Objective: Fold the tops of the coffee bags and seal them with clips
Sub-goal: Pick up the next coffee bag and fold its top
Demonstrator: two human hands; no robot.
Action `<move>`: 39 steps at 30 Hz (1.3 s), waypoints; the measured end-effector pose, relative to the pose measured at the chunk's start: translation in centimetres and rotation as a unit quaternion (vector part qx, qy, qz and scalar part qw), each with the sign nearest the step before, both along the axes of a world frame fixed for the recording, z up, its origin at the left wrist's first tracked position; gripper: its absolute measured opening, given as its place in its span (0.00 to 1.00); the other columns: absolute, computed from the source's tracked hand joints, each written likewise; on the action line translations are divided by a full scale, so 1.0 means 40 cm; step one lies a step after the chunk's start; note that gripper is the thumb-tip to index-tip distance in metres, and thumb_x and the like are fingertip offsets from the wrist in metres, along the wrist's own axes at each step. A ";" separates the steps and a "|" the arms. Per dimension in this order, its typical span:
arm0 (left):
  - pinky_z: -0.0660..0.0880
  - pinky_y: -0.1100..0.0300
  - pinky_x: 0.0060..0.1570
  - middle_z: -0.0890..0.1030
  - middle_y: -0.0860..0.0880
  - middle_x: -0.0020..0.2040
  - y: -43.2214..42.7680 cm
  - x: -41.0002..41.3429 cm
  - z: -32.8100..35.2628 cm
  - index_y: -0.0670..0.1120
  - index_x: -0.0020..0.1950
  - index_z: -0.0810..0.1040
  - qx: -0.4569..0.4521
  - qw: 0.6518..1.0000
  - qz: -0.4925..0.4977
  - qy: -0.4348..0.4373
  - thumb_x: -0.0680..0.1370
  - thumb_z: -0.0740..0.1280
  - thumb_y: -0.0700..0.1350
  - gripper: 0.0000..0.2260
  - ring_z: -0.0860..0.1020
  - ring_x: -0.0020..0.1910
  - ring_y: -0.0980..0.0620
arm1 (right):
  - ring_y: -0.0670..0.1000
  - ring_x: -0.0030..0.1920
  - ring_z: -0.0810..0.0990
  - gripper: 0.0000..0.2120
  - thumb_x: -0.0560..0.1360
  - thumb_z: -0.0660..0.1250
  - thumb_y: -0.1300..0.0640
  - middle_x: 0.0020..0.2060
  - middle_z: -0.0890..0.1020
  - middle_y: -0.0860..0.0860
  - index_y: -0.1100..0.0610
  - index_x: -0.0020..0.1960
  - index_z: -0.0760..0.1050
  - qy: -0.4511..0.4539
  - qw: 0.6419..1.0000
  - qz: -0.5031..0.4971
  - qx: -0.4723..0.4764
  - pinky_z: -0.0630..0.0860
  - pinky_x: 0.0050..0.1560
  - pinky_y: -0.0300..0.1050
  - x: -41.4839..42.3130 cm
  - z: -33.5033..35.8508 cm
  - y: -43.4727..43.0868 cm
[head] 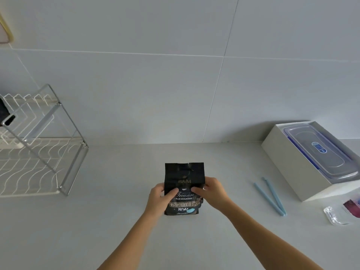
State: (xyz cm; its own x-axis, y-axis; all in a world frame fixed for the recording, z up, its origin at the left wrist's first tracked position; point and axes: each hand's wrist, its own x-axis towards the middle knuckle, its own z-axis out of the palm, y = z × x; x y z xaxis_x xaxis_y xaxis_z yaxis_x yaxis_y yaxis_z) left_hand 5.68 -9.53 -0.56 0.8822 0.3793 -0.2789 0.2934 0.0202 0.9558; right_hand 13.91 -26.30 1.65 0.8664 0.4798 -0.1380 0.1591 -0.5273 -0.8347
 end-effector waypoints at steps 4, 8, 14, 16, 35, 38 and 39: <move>0.75 0.47 0.54 0.81 0.44 0.48 0.025 0.003 0.000 0.47 0.47 0.78 0.031 0.999 0.019 -0.016 0.73 0.70 0.39 0.05 0.79 0.52 0.42 | 0.47 0.42 0.80 0.05 0.70 0.71 0.60 0.42 0.84 0.49 0.57 0.47 0.80 -0.086 0.996 -0.034 -0.009 0.78 0.41 0.43 0.017 0.017 0.024; 0.70 0.65 0.49 0.80 0.45 0.51 0.015 -0.007 -0.019 0.43 0.48 0.79 0.114 0.993 0.013 0.006 0.73 0.68 0.36 0.05 0.77 0.54 0.48 | 0.54 0.45 0.81 0.05 0.71 0.70 0.62 0.43 0.85 0.54 0.59 0.47 0.80 -0.045 0.998 -0.042 -0.022 0.79 0.48 0.51 0.002 -0.003 0.016; 0.73 0.68 0.49 0.81 0.49 0.50 0.003 0.001 0.019 0.44 0.50 0.79 0.116 0.993 0.024 -0.007 0.74 0.69 0.43 0.06 0.78 0.50 0.54 | 0.55 0.43 0.81 0.02 0.70 0.71 0.62 0.40 0.85 0.54 0.59 0.43 0.80 -0.056 0.998 -0.030 -0.005 0.77 0.45 0.48 0.019 0.008 0.000; 0.76 0.58 0.50 0.82 0.47 0.50 0.002 -0.003 0.031 0.41 0.51 0.80 0.093 0.995 -0.025 0.023 0.74 0.69 0.41 0.07 0.79 0.50 0.50 | 0.56 0.42 0.82 0.01 0.70 0.71 0.64 0.39 0.84 0.57 0.63 0.41 0.81 0.014 0.999 0.016 -0.038 0.77 0.46 0.48 0.029 0.013 -0.016; 0.75 0.73 0.38 0.84 0.48 0.41 0.020 -0.019 0.027 0.51 0.50 0.71 0.056 0.992 0.071 -0.088 0.73 0.69 0.37 0.12 0.83 0.41 0.55 | 0.48 0.50 0.81 0.18 0.73 0.68 0.64 0.54 0.80 0.46 0.45 0.55 0.68 0.007 0.977 -0.097 0.189 0.81 0.47 0.43 0.015 0.019 -0.023; 0.74 0.67 0.47 0.82 0.52 0.48 0.017 -0.009 0.039 0.53 0.52 0.74 0.077 0.994 -0.005 -0.081 0.72 0.70 0.38 0.13 0.80 0.48 0.56 | 0.42 0.60 0.72 0.17 0.71 0.71 0.59 0.63 0.70 0.41 0.38 0.51 0.74 -0.035 0.992 -0.023 0.116 0.75 0.54 0.41 0.019 0.018 -0.025; 0.72 0.64 0.52 0.80 0.54 0.52 0.017 -0.005 0.038 0.54 0.53 0.75 0.088 0.994 -0.029 -0.064 0.72 0.70 0.39 0.14 0.78 0.51 0.57 | 0.43 0.63 0.69 0.17 0.70 0.73 0.58 0.66 0.65 0.42 0.39 0.52 0.75 -0.030 0.996 0.007 0.078 0.71 0.58 0.42 0.023 0.014 -0.026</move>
